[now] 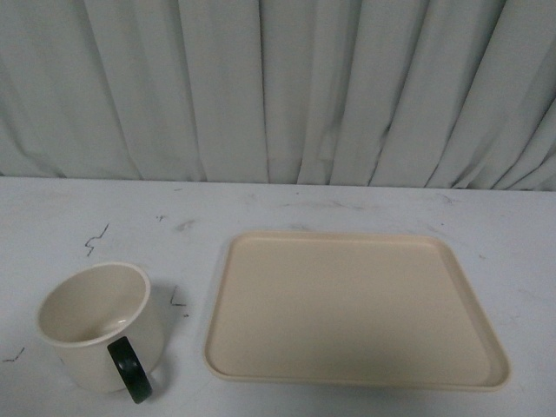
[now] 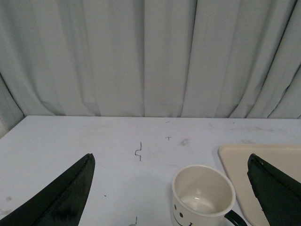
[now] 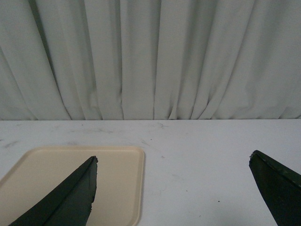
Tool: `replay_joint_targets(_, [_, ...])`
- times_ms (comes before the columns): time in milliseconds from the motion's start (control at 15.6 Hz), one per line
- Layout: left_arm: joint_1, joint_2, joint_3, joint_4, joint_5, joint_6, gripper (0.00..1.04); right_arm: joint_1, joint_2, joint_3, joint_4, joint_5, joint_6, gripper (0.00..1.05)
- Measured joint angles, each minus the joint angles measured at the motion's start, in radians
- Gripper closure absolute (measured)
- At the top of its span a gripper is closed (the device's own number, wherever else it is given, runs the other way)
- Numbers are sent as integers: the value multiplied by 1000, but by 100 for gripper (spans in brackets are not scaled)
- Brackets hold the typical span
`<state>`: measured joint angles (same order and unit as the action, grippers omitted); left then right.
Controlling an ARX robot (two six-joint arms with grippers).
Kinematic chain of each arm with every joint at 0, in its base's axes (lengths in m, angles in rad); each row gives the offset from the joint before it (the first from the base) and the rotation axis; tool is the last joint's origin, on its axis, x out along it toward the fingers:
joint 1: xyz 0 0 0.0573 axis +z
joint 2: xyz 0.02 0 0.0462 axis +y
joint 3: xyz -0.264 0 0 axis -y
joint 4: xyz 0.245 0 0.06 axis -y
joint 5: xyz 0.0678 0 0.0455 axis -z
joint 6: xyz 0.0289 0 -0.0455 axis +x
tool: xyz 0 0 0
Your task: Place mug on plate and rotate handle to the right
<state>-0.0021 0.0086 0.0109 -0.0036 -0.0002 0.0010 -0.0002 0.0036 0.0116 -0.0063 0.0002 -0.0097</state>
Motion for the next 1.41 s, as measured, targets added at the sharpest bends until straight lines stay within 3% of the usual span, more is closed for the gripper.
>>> replay_joint_targets(1408, [-13, 11, 0, 24, -14, 0, 7, 0, 0, 0, 0, 0, 0, 6])
